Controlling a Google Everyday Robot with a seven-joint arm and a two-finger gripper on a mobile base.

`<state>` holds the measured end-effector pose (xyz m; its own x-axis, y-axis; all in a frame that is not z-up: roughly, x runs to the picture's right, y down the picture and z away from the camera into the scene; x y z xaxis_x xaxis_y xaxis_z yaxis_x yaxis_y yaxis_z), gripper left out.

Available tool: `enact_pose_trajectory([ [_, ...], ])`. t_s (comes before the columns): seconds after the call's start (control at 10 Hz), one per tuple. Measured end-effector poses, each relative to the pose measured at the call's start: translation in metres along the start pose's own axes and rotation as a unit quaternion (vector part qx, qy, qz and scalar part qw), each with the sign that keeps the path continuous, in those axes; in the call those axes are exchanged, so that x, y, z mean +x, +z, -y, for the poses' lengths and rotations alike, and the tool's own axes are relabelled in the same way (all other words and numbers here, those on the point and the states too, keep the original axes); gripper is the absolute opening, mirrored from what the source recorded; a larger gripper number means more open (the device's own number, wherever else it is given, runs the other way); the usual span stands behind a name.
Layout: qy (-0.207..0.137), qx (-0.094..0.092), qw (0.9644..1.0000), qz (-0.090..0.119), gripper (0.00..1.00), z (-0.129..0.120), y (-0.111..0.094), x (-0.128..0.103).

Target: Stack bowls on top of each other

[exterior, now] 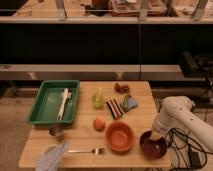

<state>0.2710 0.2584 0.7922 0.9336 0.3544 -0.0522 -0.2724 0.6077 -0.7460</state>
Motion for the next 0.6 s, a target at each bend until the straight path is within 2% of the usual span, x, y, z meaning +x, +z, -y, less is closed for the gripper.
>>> enact_pose_trajectory([
  [0.1,0.004,-0.001,1.0000,-0.004,0.05,0.000,-0.007,-0.004],
  [0.2,0.015,-0.007,0.9998,-0.009,0.01,0.001,-0.019,-0.009],
  [0.5,0.023,-0.008,0.9991,-0.033,0.00,-0.001,-0.072,-0.036],
  [0.6,0.021,-0.014,0.9989,-0.039,0.00,-0.001,-0.086,-0.057],
])
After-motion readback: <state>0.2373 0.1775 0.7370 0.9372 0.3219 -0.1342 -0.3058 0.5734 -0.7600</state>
